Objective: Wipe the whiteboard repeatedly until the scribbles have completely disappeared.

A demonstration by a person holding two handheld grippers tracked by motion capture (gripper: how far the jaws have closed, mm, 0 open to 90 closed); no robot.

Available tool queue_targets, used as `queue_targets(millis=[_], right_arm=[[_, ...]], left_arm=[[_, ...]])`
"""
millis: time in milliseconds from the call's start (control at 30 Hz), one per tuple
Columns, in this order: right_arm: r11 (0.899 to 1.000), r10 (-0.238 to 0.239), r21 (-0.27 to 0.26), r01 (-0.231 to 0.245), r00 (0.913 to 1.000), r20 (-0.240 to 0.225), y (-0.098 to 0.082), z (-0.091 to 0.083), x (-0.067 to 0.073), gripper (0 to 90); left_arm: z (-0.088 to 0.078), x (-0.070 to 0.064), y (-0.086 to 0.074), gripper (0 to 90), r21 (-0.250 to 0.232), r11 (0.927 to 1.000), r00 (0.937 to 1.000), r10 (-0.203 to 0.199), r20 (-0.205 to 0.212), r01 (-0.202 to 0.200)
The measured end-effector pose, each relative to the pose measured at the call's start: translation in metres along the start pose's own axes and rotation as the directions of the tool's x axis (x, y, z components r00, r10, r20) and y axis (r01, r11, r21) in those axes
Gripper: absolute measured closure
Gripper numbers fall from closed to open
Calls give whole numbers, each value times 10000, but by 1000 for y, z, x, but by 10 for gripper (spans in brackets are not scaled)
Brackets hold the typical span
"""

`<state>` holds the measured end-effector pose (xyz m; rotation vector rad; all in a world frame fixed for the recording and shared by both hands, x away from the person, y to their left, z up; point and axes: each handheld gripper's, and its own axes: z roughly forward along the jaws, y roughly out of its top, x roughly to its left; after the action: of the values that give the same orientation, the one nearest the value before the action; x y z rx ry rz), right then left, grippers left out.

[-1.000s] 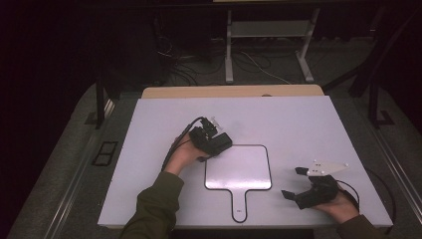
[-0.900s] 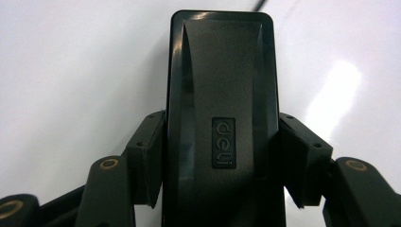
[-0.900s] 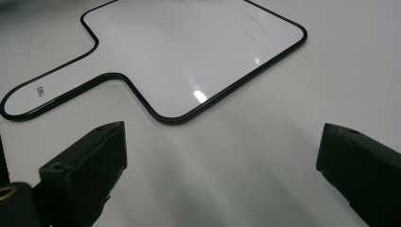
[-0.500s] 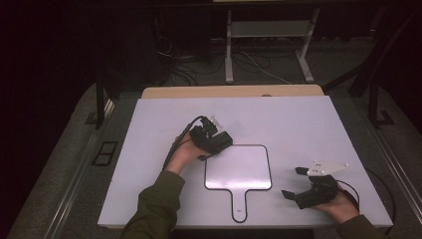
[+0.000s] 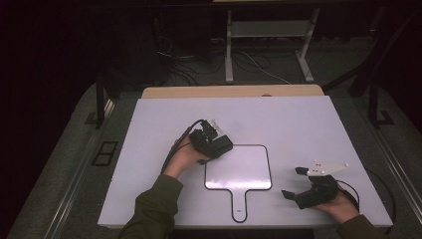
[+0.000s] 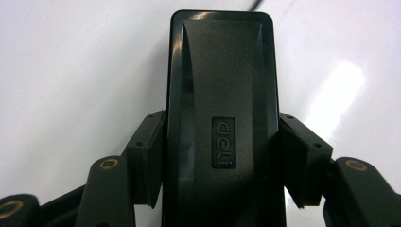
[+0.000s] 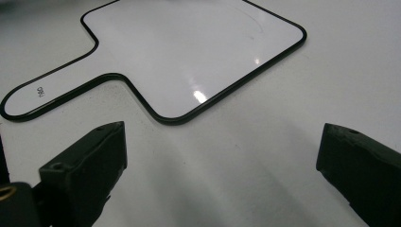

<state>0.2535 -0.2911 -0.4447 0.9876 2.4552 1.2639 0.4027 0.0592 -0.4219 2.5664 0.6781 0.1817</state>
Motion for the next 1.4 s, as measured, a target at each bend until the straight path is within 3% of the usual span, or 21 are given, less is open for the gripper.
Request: queue_targets(millis=[100,333,667,933,1067,1200,1300,1400], right_arm=[[10000,3,-10,-3,10000,13,0,0,0,15],[10000,24,-25,-24,10000,17,0,-1,-1,15],[10000,3,5,-3,10000,3,0,-1,0,15],[10000,4,27,-4,10000,14,0,-1,0,15],[10000,5,12,-5,10000,17,0,-1,-1,15],[10000,8,-2,-8,10000,1,0,0,0,15],[10000,2,-10,-2,10000,16,0,0,0,15],[10000,-8,18,8,10000,11,0,1,0,15]], left_arm=[[0,-1,-1,387,-24,10000,10000,-90,8,90],[2,16,4,388,-21,9996,9993,-299,-240,298],[-2,0,-1,388,127,9999,9998,87,-193,-84],[0,14,-1,388,-19,9995,9990,-311,-335,310],[0,9,0,388,96,9998,9986,-159,-513,164],[-2,1,-1,388,203,9997,9994,120,-334,-114],[-2,-4,-4,388,44,10000,9997,75,-228,-74],[-1,2,-3,388,-20,9999,9998,-106,-164,105]])
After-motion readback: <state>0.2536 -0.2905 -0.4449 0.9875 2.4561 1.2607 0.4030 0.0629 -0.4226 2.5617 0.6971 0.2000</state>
